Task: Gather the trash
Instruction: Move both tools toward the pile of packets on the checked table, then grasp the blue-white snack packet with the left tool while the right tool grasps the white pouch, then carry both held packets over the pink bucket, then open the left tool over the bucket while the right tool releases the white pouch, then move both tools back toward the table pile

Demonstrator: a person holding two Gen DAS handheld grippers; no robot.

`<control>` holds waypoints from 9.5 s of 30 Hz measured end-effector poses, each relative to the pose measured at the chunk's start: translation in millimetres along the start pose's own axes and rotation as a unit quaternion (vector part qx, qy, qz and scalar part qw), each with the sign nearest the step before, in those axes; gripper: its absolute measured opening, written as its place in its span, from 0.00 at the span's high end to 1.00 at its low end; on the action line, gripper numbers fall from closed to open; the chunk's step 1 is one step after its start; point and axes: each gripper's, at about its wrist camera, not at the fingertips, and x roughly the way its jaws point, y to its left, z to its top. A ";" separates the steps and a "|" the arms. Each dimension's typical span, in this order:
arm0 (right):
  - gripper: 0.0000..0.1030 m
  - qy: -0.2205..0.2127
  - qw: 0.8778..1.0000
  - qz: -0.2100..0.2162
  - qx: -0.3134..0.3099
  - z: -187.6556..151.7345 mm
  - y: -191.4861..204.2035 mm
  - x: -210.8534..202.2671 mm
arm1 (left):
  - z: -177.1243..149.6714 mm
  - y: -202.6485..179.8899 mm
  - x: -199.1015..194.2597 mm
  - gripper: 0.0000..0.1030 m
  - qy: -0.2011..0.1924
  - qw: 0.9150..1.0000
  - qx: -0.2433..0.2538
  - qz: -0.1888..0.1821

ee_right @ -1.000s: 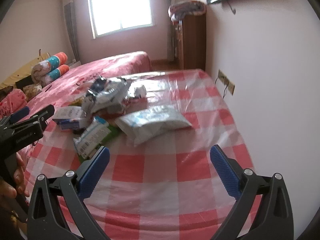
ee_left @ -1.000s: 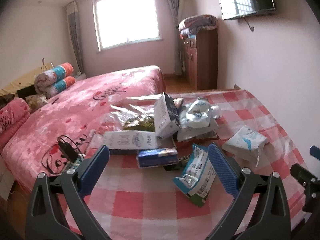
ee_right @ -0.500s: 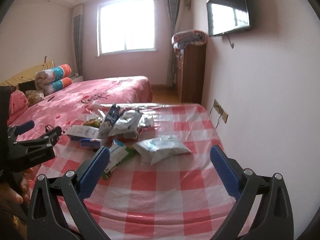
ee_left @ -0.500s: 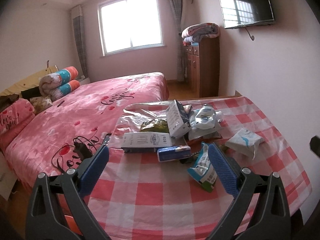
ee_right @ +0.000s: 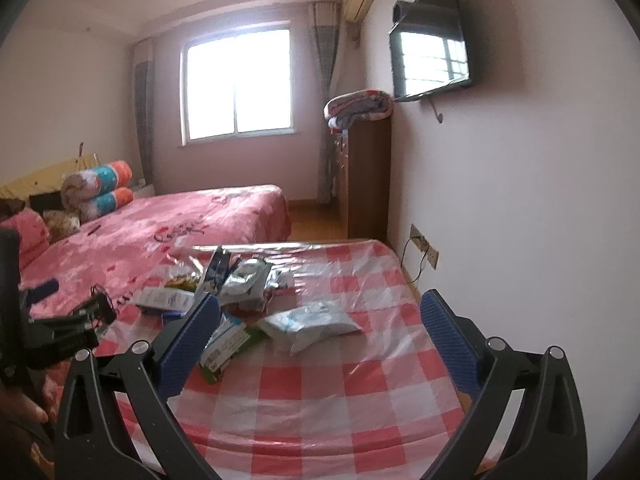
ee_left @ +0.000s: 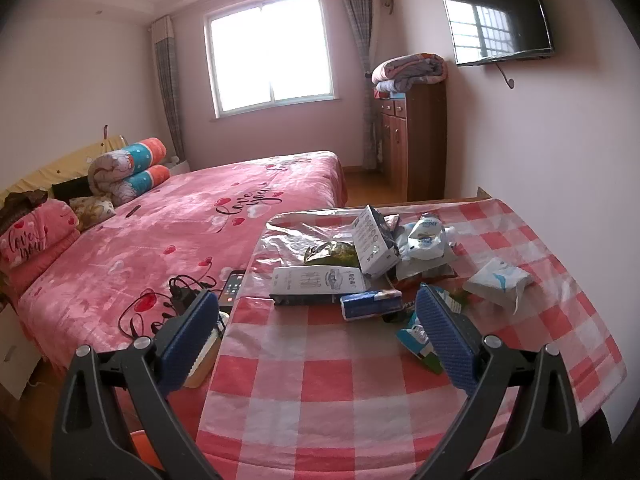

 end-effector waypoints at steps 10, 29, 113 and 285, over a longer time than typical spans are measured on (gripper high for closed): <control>0.04 -0.031 0.999 0.018 0.034 31.5 -8.4 -34.1 | 11.7 35.9 -22.8 0.03 -0.027 0.998 0.037 0.040; 0.04 -0.066 0.994 0.051 0.066 72.4 -7.3 -54.2 | -11.4 157.0 -49.7 0.03 -0.009 0.992 -0.045 0.117; 0.10 0.287 0.926 0.119 0.213 -65.2 -25.5 290.4 | -44.4 -114.9 167.5 0.56 0.149 0.956 0.157 -0.199; 0.09 0.165 0.911 0.367 0.091 -34.9 98.8 128.7 | 18.7 146.4 -137.5 0.32 -0.120 0.958 -0.225 -0.129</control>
